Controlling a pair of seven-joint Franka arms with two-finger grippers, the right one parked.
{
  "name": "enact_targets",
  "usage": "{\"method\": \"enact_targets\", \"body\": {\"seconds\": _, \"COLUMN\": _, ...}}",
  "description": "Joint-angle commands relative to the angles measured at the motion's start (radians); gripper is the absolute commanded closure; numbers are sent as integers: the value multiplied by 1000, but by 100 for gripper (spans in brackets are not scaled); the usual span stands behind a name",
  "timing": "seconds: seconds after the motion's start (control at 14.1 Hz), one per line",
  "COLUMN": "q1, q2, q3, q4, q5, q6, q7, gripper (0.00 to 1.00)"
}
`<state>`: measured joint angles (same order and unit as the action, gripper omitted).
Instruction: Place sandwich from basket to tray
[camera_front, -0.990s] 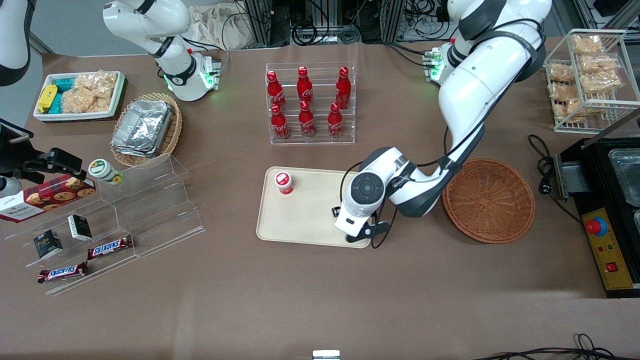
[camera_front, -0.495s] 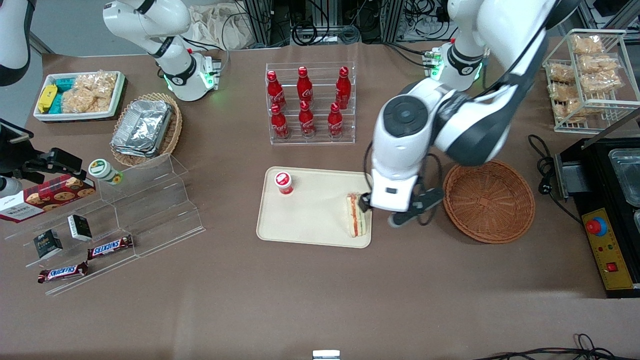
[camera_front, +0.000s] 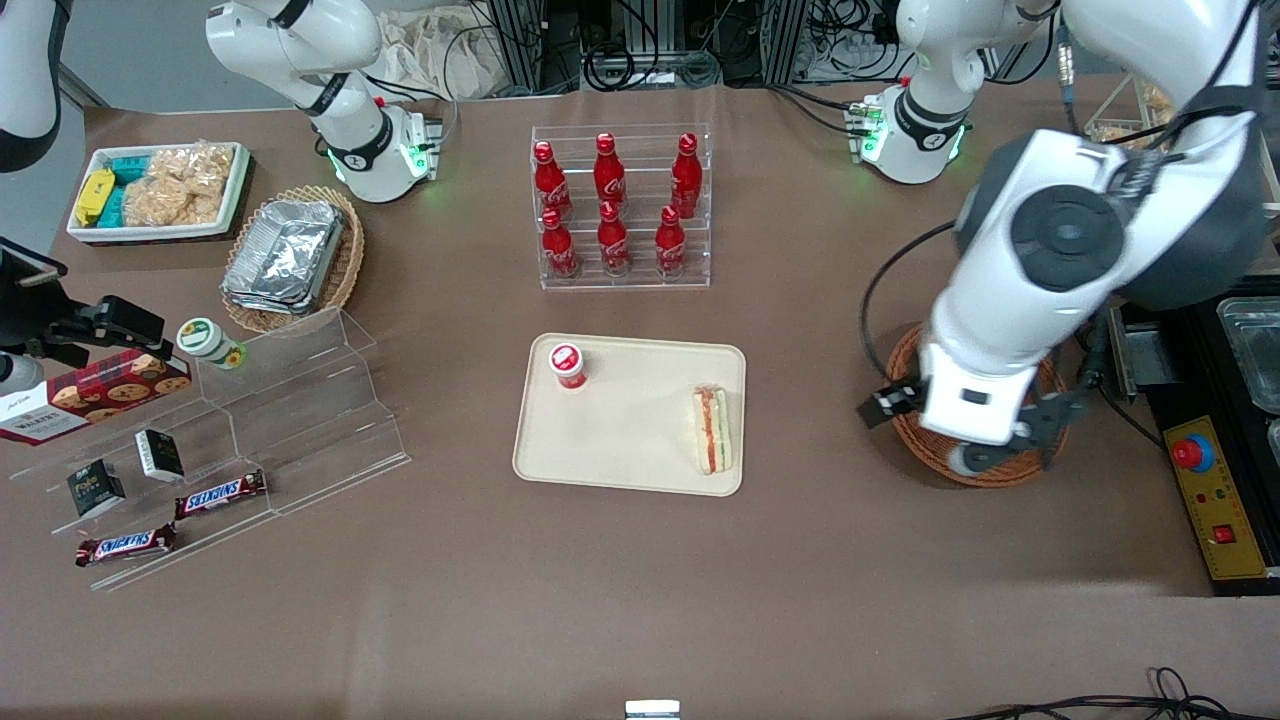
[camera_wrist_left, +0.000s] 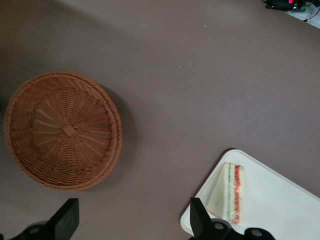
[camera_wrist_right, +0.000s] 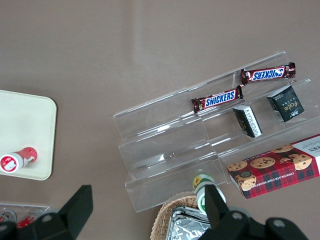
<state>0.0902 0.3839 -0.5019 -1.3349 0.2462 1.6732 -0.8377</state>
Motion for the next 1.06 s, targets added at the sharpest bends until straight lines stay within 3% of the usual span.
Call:
{"method": "enact_targets", "body": {"seconds": 0.0, "q1": -78, "q2": -117, "q3": 231, "q4": -44, "q5": -134, "q6": -32, "q7": 223, "gripper": 0}}
{"method": "enact_targets", "body": {"seconds": 0.14, "q1": -131, "q2": -154, "q3": 365, "q4": -46, "q5": -186, "q6": -67, "q7": 372, "gripper": 0}}
{"method": "enact_targets", "body": {"seconds": 0.35, "q1": -167, "q2": -203, "q3": 485, "q4": -58, "q5": -235, "q6": -102, "q7": 558, "gripper": 0}}
{"method": "enact_targets", "body": {"seconds": 0.71, "q1": -197, "q2": -301, "q3": 600, "q4": -167, "q5": -262, "q6": -98, "q7": 693, "gripper": 0}}
{"method": "enact_targets", "body": {"seconds": 0.99, "q1": -199, "q2": -300, "q3": 605, "q4": -153, "q5": -252, "q6": -102, "q7": 750, "gripper": 0}}
